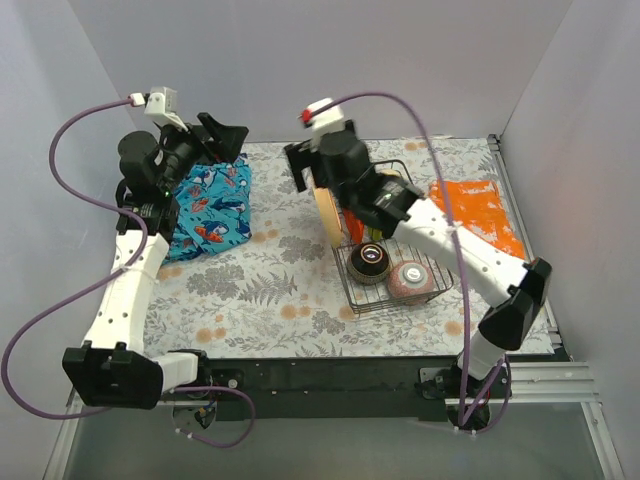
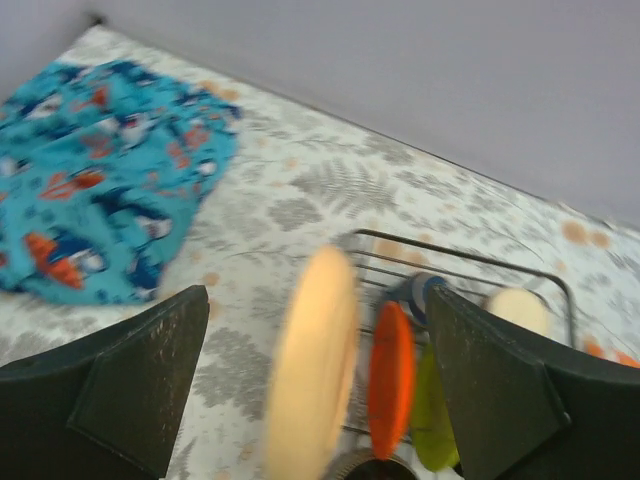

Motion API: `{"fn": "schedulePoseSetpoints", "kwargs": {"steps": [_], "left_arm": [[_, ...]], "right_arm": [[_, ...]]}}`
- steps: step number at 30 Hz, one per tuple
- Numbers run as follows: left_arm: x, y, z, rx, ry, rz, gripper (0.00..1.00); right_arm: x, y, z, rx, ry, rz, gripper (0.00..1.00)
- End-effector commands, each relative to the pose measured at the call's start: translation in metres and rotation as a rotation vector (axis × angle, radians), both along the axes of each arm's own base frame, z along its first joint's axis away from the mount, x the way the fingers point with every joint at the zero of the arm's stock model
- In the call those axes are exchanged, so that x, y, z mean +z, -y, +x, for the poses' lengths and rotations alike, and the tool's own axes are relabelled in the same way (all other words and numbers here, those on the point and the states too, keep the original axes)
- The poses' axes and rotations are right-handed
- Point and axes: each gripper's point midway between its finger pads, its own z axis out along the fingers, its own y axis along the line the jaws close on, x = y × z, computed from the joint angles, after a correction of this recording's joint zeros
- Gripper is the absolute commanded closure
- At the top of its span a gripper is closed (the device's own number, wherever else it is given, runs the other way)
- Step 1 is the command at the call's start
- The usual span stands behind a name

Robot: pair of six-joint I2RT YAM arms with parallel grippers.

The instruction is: Load the mixed dishes into the dish rack

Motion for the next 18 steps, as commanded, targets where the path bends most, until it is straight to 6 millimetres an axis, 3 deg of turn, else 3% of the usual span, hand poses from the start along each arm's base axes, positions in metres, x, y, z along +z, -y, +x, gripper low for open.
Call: {"fn": "schedulePoseSetpoints", "kwargs": {"steps": [1, 2, 5, 6, 8, 9, 14, 18], "left_arm": [[-0.029, 0.016, 0.014, -0.107, -0.113, 0.008, 0.02], [-0.031, 0.025, 0.012, -0.159, -0.133, -0.019, 0.02], [-0.047, 0.05, 0.006, -0.314, -0.18, -0.051, 0.02], [-0.055, 0.059, 0.005, -0.331, -0.198, -0.047, 0.02], [-0.072, 0.067, 0.008, -0.358, -0.249, -0.057, 0.02], [-0.069, 0.071, 0.009, -0.374, -0.237, -0.075, 0.02], [-0.095, 0.111, -0.001, -0.517, -0.305, -0.084, 0.06], [-0.113, 0.14, -0.007, -0.57, -0.381, -0.096, 0.11]], "right_arm": [[0.019, 0.091, 0.016, -0.199, -0.079, 0.152, 0.08], [-0.004, 0.117, 0.027, -0.275, -0.09, 0.097, 0.1], [-0.005, 0.188, 0.034, -0.432, -0.065, 0.085, 0.21], [-0.022, 0.196, 0.031, -0.415, -0.104, 0.075, 0.22], [-0.019, 0.229, 0.025, -0.468, -0.102, 0.118, 0.21], [-0.031, 0.236, 0.021, -0.47, -0.126, 0.103, 0.21], [-0.038, 0.29, 0.013, -0.564, -0.153, 0.146, 0.2], [-0.048, 0.306, 0.011, -0.599, -0.191, 0.183, 0.2]]}}
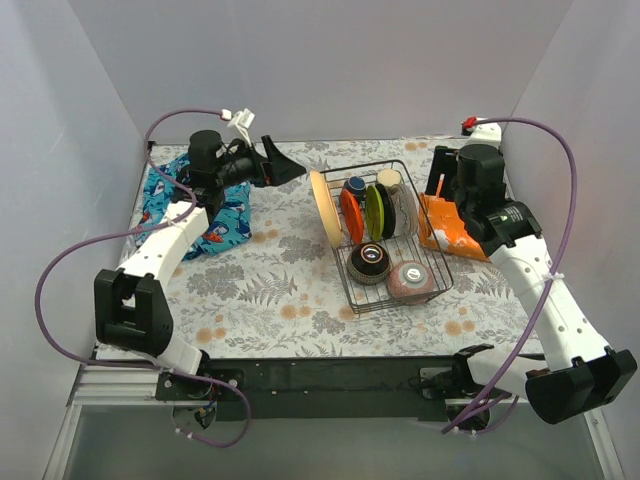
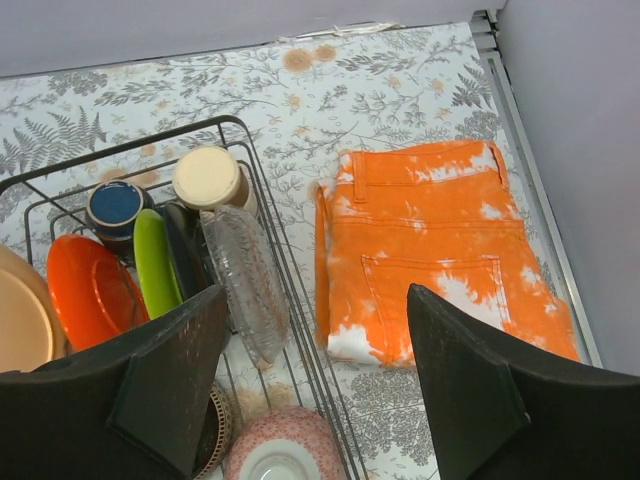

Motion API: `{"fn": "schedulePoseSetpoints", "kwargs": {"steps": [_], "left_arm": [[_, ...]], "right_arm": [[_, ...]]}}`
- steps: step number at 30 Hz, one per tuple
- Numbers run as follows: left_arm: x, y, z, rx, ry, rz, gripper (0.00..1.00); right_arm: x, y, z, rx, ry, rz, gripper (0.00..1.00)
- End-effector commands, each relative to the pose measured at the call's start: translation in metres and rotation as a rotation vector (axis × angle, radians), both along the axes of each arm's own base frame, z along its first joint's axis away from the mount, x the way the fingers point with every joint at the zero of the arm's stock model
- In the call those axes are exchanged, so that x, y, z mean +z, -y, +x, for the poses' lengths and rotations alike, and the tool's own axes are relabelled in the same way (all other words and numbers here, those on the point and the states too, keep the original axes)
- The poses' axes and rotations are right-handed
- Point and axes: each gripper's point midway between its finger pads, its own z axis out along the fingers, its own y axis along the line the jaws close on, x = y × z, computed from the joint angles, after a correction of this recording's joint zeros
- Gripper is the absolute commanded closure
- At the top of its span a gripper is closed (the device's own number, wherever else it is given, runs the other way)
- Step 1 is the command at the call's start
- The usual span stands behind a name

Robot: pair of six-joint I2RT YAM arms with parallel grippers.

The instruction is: Load the mixed dishes into the dish rack

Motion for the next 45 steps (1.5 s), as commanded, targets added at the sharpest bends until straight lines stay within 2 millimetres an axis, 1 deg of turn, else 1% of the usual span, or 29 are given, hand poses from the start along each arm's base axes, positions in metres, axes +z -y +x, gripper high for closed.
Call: {"fn": "schedulePoseSetpoints", "kwargs": {"steps": [1, 2, 3, 5, 6, 8, 9, 10, 11, 12, 13, 15, 16, 18, 19, 20, 22, 23, 28, 29, 31, 32, 33, 35, 38, 39, 44, 45], "left_arm": [[-0.002, 0.035, -0.016, -0.106, -0.027, -0.023, 0.13], [-0.006, 0.045, -0.018, -0.108, -0.04, -0.014, 0.14], [-0.015, 0.05, -0.016, -0.109, -0.065, -0.007, 0.16], [-0.02, 0.062, -0.015, -0.102, -0.08, 0.011, 0.18], [-0.027, 0.065, -0.012, -0.101, -0.099, 0.018, 0.2], [-0.029, 0.072, -0.012, -0.112, -0.11, 0.017, 0.26], [-0.026, 0.073, -0.011, -0.116, -0.101, 0.014, 0.3], [-0.027, 0.075, -0.01, -0.119, -0.104, 0.015, 0.42], [-0.025, 0.076, -0.009, -0.122, -0.101, 0.012, 0.47], [-0.019, 0.078, -0.01, -0.137, -0.092, 0.005, 0.53], [-0.024, 0.077, -0.011, -0.139, -0.114, 0.015, 0.65], [-0.022, 0.076, -0.011, -0.128, -0.128, 0.022, 0.96], [-0.017, 0.074, -0.009, -0.115, -0.122, 0.024, 1.0], [-0.01, 0.076, -0.015, -0.149, -0.108, 0.022, 1.0], [-0.001, 0.078, -0.02, -0.184, -0.098, 0.009, 1.0], [0.001, 0.08, -0.022, -0.2, -0.107, 0.002, 1.0], [0.011, 0.081, -0.024, -0.214, -0.09, -0.013, 1.0], [0.017, 0.081, -0.021, -0.198, -0.084, -0.016, 1.0], [0.013, 0.074, -0.011, -0.088, -0.149, -0.008, 1.0], [0.008, 0.068, -0.006, -0.011, -0.2, -0.001, 1.0], [0.009, 0.062, -0.004, 0.055, -0.235, -0.001, 1.0], [0.004, 0.06, -0.004, 0.098, -0.291, 0.001, 1.0], [0.003, 0.054, 0.004, 0.171, -0.305, 0.002, 1.0], [-0.003, 0.051, 0.008, 0.22, -0.356, -0.009, 1.0], [0.0, 0.059, 0.013, 0.228, -0.4, -0.048, 1.0], [0.007, 0.061, 0.015, 0.236, -0.403, -0.068, 1.0], [0.012, 0.081, 0.005, 0.202, -0.438, -0.094, 1.0], [0.009, 0.083, 0.003, 0.197, -0.445, -0.096, 1.0]], "right_arm": [[-0.006, 0.007, -0.005, -0.001, -0.011, 0.078, 0.2], [-0.007, 0.012, -0.005, -0.011, -0.013, 0.081, 0.2], [-0.009, 0.014, -0.006, -0.015, -0.017, 0.083, 0.2], [-0.011, 0.018, -0.007, -0.028, -0.022, 0.077, 0.2], [-0.012, 0.021, -0.006, -0.036, -0.024, 0.072, 0.2], [-0.014, 0.023, -0.007, -0.043, -0.027, 0.072, 0.2], [-0.015, 0.024, -0.008, -0.042, -0.028, 0.075, 0.2], [-0.016, 0.024, -0.008, -0.042, -0.029, 0.078, 0.2], [-0.019, 0.025, -0.009, -0.042, -0.037, 0.078, 0.21], [-0.02, 0.026, -0.01, -0.042, -0.039, 0.077, 0.21], [-0.022, 0.026, -0.01, -0.043, -0.042, 0.078, 0.21], [-0.026, 0.029, -0.012, -0.052, -0.055, 0.073, 0.21], [-0.026, 0.03, -0.012, -0.053, -0.056, 0.071, 0.21], [-0.027, 0.03, -0.012, -0.052, -0.06, 0.074, 0.22], [-0.027, 0.03, -0.012, -0.049, -0.063, 0.075, 0.22], [-0.028, 0.03, -0.012, -0.047, -0.065, 0.074, 0.22], [-0.029, 0.028, -0.01, -0.041, -0.07, 0.078, 0.22], [-0.029, 0.028, -0.01, -0.041, -0.071, 0.078, 0.22], [-0.031, 0.027, -0.007, -0.037, -0.08, 0.077, 0.23], [-0.03, 0.027, -0.007, -0.038, -0.078, 0.08, 0.23], [-0.031, 0.026, -0.007, -0.035, -0.082, 0.078, 0.23], [-0.03, 0.027, -0.006, -0.036, -0.08, 0.076, 0.23], [-0.031, 0.027, -0.006, -0.036, -0.082, 0.077, 0.23], [-0.033, 0.027, -0.006, -0.036, -0.088, 0.076, 0.23], [-0.034, 0.027, -0.005, -0.034, -0.093, 0.074, 0.23], [-0.035, 0.027, -0.004, -0.034, -0.096, 0.07, 0.23], [-0.036, 0.029, -0.002, -0.039, -0.101, 0.067, 0.23], [-0.034, 0.029, -0.001, -0.039, -0.098, 0.067, 0.23]]}}
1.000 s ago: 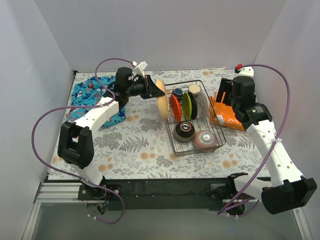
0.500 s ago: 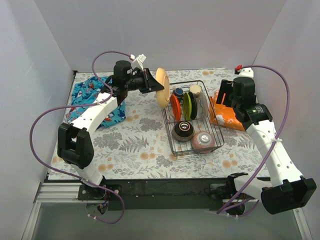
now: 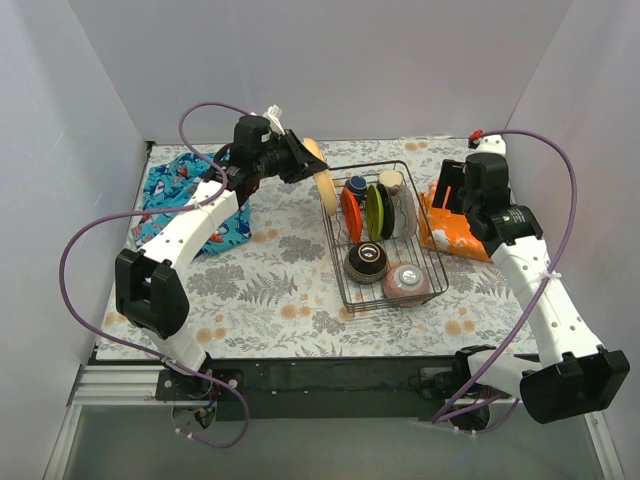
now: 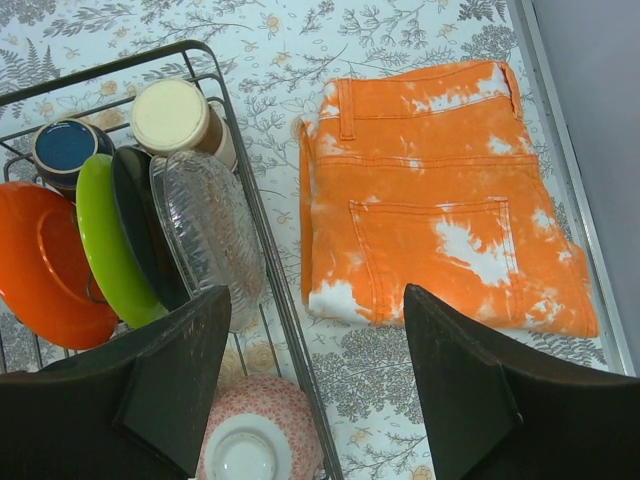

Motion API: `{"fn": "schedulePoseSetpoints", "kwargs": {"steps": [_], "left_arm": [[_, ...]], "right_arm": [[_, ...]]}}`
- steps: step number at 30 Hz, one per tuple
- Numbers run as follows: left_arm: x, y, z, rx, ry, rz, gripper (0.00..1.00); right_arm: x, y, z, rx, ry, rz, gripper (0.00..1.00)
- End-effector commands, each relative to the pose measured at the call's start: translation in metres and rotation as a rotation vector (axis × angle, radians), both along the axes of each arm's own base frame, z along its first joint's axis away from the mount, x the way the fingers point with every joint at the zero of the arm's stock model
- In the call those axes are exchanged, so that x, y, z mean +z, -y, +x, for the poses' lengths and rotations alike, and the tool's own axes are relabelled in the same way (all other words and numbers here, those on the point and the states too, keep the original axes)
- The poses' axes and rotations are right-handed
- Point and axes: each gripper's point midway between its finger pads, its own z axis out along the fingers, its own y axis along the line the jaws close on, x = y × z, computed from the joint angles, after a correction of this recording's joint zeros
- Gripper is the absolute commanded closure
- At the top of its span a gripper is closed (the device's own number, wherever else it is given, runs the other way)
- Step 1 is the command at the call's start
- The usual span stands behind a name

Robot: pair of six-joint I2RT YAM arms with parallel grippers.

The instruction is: Load the mixed dishes into the dish rack

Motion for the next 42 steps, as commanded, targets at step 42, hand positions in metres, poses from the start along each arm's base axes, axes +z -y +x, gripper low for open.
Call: {"fn": "schedulePoseSetpoints", "kwargs": {"steps": [42], "left_arm": [[-0.002, 0.035, -0.023, -0.061, 0.021, -0.052, 1.0]], "right_arm": [[-0.016, 0.011, 0.002, -0.013, -0.026, 0.023, 0.23]]}}
